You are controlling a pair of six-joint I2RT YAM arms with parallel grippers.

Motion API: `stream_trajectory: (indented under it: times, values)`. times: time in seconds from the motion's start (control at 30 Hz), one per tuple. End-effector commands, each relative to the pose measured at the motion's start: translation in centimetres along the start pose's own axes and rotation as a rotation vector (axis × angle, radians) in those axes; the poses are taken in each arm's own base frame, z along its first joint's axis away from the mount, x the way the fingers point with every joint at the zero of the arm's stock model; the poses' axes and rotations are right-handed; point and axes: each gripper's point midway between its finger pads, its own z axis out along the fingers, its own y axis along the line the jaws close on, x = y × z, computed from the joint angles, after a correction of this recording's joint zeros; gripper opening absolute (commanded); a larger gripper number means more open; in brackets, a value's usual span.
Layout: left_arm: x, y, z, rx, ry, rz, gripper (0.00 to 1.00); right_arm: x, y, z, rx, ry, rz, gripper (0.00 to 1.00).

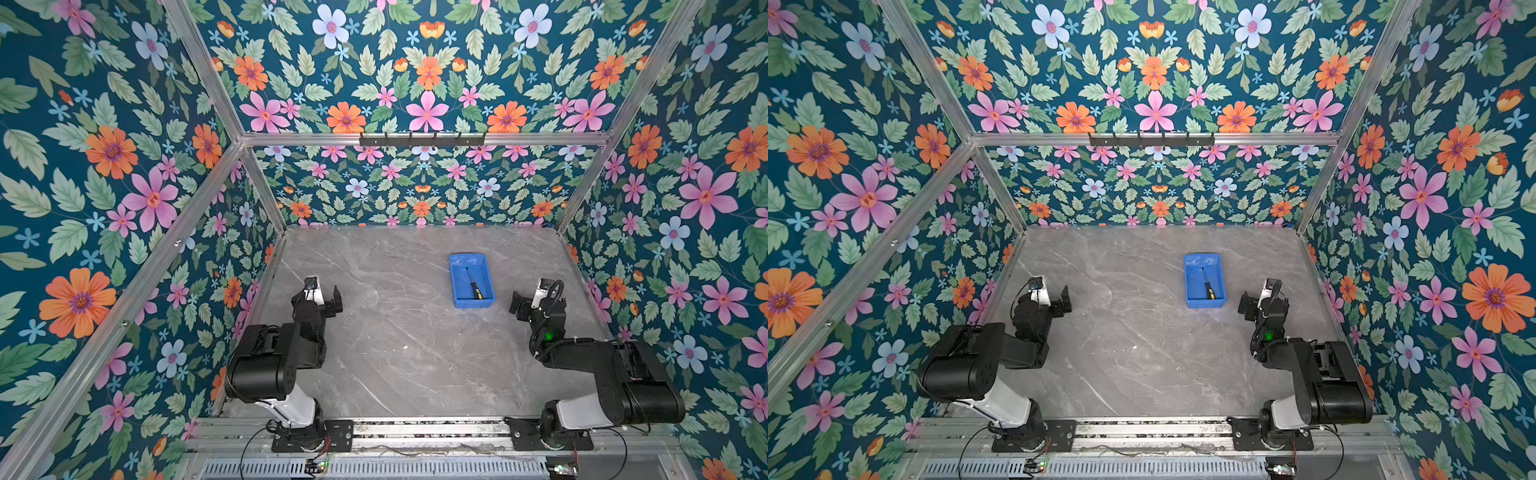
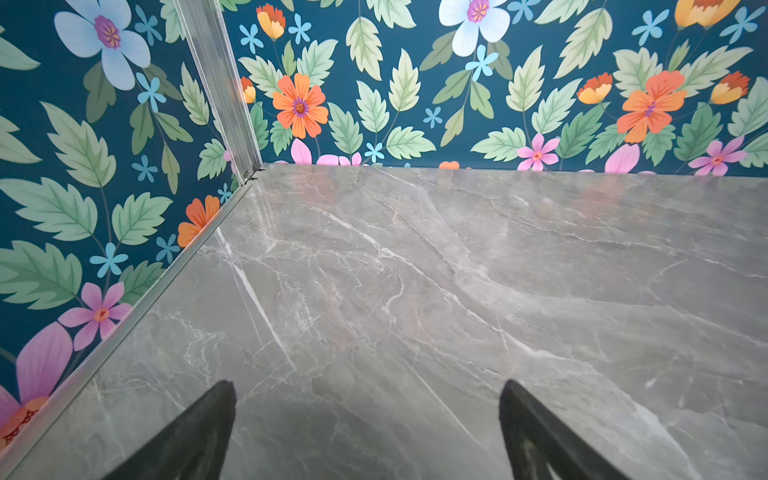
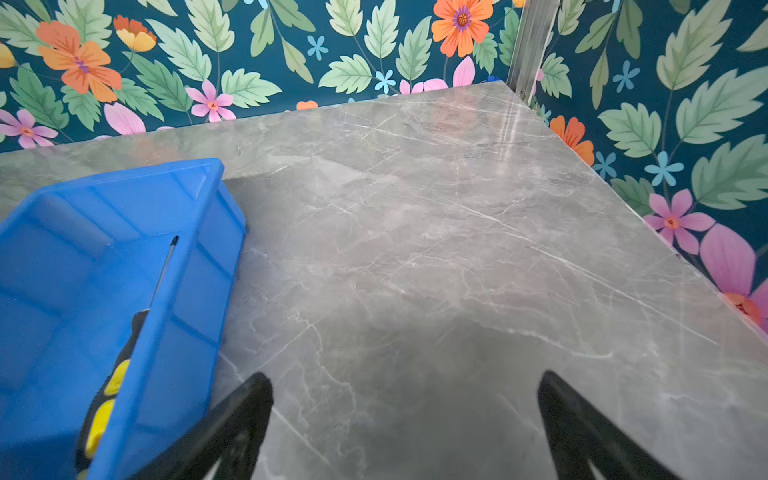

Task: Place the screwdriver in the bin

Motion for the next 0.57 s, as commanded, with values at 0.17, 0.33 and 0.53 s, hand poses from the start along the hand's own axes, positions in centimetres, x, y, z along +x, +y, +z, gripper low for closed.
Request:
stream_trajectory:
  times: [0.17,0.33,0.53]
  values:
    - [-0.14,0.0,0.05,-0.001,-0.005,-0.006,1.0,-0.86,0.41,0.03,-0.02,-0.029,-0.007,0.99]
    - [-0.15,0.02,0.17,-0.001,-0.002,-0.005,1.0,-0.84,0.4,0.05,-0.021,-0.028,-0.007,0.99]
    - [-0.13,0.03,0.04,-0.001,-0.004,-0.006,1.0,-0.82,0.39,0.03,-0.02,-0.028,-0.007,0.99]
